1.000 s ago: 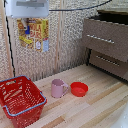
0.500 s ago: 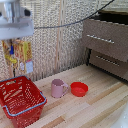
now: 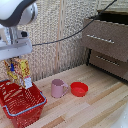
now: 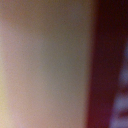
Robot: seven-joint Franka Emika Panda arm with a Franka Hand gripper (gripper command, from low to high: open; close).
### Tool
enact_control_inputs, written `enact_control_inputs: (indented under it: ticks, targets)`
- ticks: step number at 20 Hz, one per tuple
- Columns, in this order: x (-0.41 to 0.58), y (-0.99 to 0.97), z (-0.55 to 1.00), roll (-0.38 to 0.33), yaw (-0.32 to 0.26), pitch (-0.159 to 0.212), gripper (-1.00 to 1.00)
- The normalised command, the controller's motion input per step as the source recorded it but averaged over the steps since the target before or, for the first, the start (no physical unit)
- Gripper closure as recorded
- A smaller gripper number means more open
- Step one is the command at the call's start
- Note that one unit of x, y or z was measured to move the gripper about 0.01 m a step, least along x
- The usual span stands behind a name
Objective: Meticulously direct the gripper system near the nourishment stick. Grapple the nourishment stick firmly with the gripper system. Progress with the gripper system grasping the stick toward the storage box. Tenderly permit the nourishment stick to descend into the box.
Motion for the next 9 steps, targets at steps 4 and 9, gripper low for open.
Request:
enact_control_inputs:
  ticks: [4, 9]
  targets:
    - [0.183, 0.00, 0.03, 0.000, 0.000, 0.008, -1.00]
    - [0.302, -0.01, 0.18, 0.000, 0.000, -0.003, -1.00]
